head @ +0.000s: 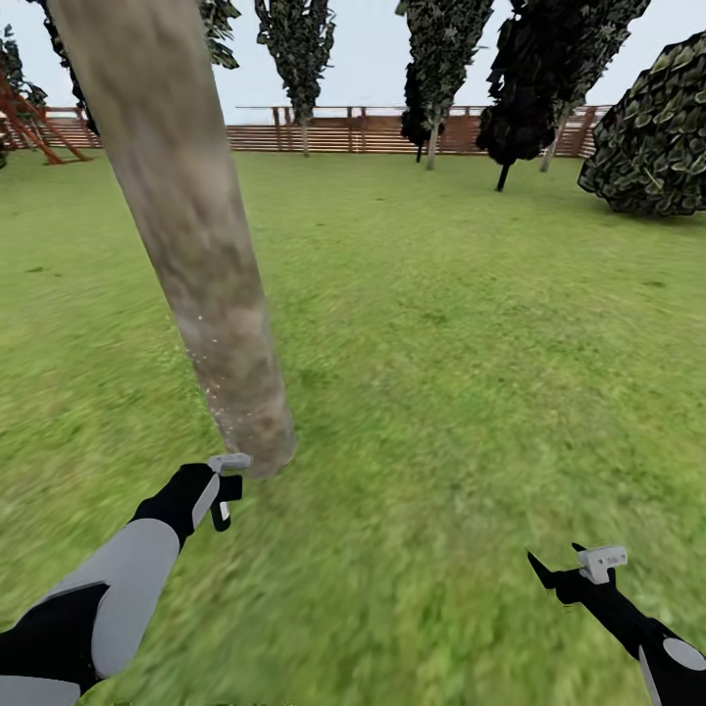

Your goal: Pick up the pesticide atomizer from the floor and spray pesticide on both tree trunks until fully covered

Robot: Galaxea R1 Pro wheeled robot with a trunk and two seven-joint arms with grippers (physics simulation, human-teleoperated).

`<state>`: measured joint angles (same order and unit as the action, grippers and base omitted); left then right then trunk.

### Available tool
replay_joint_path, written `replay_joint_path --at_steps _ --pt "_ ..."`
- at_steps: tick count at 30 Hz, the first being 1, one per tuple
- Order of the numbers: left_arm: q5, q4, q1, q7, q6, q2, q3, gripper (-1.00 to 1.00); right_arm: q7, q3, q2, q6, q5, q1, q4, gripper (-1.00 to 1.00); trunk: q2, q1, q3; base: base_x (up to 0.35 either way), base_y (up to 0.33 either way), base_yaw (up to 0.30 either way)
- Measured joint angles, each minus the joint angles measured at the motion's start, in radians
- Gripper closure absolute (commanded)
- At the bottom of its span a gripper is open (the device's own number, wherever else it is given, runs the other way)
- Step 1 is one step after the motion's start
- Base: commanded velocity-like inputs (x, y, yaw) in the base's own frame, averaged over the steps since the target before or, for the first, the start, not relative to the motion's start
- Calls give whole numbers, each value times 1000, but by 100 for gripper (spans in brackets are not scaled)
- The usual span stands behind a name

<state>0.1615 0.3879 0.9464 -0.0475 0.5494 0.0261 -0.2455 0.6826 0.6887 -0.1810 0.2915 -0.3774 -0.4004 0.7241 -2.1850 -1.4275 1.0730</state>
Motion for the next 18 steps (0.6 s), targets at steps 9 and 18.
replay_joint_path --at_steps 9,18 --pt "0 7 0 0 0 1 -2 100 0 0 0 0 0 0 0 -100 0 0 0 1 -275 278" --pt "-3 9 0 0 -2 3 -3 100 0 0 0 0 0 0 0 -100 0 0 0 0 -275 138"
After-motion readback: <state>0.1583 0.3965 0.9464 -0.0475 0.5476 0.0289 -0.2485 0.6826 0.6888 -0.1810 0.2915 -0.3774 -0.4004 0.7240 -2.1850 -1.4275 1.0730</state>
